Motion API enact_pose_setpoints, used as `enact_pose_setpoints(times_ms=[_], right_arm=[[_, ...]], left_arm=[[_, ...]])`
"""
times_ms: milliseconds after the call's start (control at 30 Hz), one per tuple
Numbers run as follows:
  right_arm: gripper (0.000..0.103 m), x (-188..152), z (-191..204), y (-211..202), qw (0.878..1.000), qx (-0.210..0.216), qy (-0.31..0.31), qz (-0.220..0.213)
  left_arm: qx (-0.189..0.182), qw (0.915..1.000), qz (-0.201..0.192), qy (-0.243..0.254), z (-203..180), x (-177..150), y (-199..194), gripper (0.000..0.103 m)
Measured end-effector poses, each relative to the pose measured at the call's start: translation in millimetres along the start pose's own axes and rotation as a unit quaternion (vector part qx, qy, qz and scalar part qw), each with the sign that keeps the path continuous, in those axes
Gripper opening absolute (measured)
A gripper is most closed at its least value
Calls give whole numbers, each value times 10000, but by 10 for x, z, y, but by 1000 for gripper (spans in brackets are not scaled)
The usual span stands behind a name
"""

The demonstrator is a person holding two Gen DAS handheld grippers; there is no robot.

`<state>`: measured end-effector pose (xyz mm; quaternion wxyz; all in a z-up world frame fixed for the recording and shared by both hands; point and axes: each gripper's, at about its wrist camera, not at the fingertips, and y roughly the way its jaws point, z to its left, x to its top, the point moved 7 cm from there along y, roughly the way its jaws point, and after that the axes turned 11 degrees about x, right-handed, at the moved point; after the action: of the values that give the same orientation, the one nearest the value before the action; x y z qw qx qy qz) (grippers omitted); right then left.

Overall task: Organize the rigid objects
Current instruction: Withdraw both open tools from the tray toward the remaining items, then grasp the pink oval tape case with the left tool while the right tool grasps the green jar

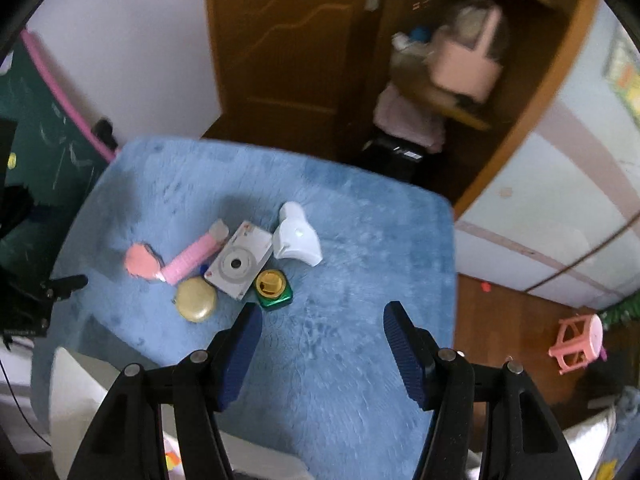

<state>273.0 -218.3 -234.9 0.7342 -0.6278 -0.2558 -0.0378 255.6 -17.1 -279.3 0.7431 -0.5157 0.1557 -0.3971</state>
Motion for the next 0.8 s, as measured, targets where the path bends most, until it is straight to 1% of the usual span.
enact_pose_setpoints(times_ms=[33, 133, 233, 333, 533, 600, 800], right_arm=[[64, -4, 9, 102, 9999, 45, -57, 84], [64, -69, 22, 460, 9989, 250, -139, 369], [64, -117, -11, 684, 9976, 435, -68, 536], [64, -162, -44, 928, 9962, 551, -17, 672], [64, -190, -15, 1194, 9939, 748, -72, 812], [64, -198, 28, 1266, 9925, 858, -102, 860], [64, -168, 132, 1416, 9903, 1041, -138, 915]], left_arm=[[-23, 9998, 67, 189, -52, -6, 105, 75], [-170, 9984, 247, 482, -140, -22, 331, 75], [-209, 9971, 402, 608, -176, -25, 519, 75], [-239, 9963, 556, 610, -176, -9, 691, 75], [-436, 9939, 833, 573, -155, 6, 961, 75], [-587, 9928, 902, 523, -139, 3, 1015, 76], [-1006, 9894, 971, 398, -71, 18, 1095, 76]])
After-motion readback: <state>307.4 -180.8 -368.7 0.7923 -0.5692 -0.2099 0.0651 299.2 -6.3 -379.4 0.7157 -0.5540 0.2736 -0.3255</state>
